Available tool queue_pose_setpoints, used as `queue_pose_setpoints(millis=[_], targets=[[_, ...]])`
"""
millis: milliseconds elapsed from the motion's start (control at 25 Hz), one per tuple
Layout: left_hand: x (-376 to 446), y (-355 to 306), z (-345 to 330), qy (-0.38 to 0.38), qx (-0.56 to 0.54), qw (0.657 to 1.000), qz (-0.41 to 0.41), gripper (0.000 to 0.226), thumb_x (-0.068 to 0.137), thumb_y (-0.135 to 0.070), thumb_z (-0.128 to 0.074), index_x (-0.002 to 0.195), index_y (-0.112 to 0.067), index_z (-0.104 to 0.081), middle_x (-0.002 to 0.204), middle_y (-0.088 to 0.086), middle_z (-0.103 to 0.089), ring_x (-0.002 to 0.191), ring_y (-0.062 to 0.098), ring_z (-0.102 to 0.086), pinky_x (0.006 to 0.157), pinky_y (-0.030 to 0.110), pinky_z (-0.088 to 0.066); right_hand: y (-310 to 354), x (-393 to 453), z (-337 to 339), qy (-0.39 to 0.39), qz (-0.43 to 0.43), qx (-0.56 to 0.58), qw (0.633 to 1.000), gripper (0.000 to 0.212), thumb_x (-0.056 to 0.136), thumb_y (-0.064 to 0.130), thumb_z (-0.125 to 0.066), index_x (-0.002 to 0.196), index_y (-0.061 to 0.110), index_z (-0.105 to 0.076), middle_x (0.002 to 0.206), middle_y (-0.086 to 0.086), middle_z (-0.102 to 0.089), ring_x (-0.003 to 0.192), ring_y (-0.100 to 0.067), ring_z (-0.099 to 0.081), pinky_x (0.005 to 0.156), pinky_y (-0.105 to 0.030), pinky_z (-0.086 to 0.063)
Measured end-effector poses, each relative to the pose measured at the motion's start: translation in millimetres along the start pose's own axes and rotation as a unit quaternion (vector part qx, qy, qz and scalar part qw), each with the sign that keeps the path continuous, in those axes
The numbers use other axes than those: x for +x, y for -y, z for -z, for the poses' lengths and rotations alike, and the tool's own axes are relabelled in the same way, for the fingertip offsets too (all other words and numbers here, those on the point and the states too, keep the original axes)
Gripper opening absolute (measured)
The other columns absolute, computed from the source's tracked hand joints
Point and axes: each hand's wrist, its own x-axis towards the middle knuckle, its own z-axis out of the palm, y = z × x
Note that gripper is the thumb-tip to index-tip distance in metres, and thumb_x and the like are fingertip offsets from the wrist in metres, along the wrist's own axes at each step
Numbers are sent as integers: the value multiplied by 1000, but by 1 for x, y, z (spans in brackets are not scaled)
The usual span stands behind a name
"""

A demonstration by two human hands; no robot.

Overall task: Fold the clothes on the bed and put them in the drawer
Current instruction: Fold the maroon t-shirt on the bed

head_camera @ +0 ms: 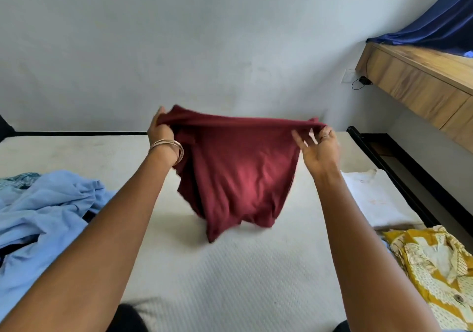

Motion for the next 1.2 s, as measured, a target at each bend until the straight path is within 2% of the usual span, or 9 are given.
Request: queue_pose_setpoints(millis=[80,240,360,480,560,680,760,1000,1200], targets=[[0,-4,-14,51,-48,992,-107,39,88,-1,-53,126,-3,-61,126,13,-60,112,29,-59,105,47,-43,9,4,-13,35,62,52,996,36,96,-7,-31,68,13,-40,80,-4,-60,84,-27,-62,91,-54,-54],[-9,7,19,105,207,920,-317,74,71,8,-36,141,-13,-48,130,11,-57,122,33,-53,112,47,-34,23,-11,10,45,131,7,990,36,104,2,-34,74,12,-51,101,-7,-59,94,-14,-65,100,-41,-52],[-30,43,88,21,529,729,-435,88,62,10,-49,147,-9,-37,104,26,-65,113,43,-55,119,41,1,14,-42,58,-9,190,-238,952,31,106,20,-40,85,27,-62,117,-9,-64,102,6,-60,114,-32,-34],[-79,96,165,-2,767,557,-319,81,67,-2,-65,144,-8,-42,92,29,-64,107,44,-57,115,61,3,-13,-77,141,-15,88,-305,948,25,104,0,-40,96,1,-63,104,-4,-71,106,-10,-66,100,-38,-51],[-113,126,207,57,894,426,-124,61,81,-19,-58,140,-18,-47,115,15,-66,130,33,-44,112,65,7,-30,-100,199,-42,-18,-481,875,25,103,5,-43,100,0,-68,102,-12,-70,105,-26,-66,89,-46,-57],[-140,153,240,117,943,300,85,48,92,-15,-32,132,-31,-53,137,-2,-54,141,26,-31,107,64,19,-39,-124,257,-5,-150,-777,611,23,96,16,-53,92,3,-72,94,-13,-70,93,-31,-63,86,-44,-53],[-151,154,249,139,954,247,102,50,92,-10,-28,125,-33,-59,132,-6,-58,132,25,-45,108,65,16,-41,-137,273,68,-204,-856,470,19,94,24,-58,100,13,-72,128,-1,-64,117,-27,-54,96,-39,-46],[-145,154,260,286,953,73,-67,38,98,-16,-38,131,-20,-58,142,7,-39,134,30,-32,115,60,-12,-38,-151,278,241,-265,-880,311,60,83,19,-71,139,25,-51,124,15,-61,138,-20,-24,97,-40,-30],[-127,141,253,431,894,65,104,45,88,-24,-59,131,-9,-53,135,13,-51,119,30,-56,98,39,-48,-45,-140,255,286,-295,-888,206,13,72,18,-56,82,11,-63,87,-1,-54,82,-23,-49,66,-27,-35]])
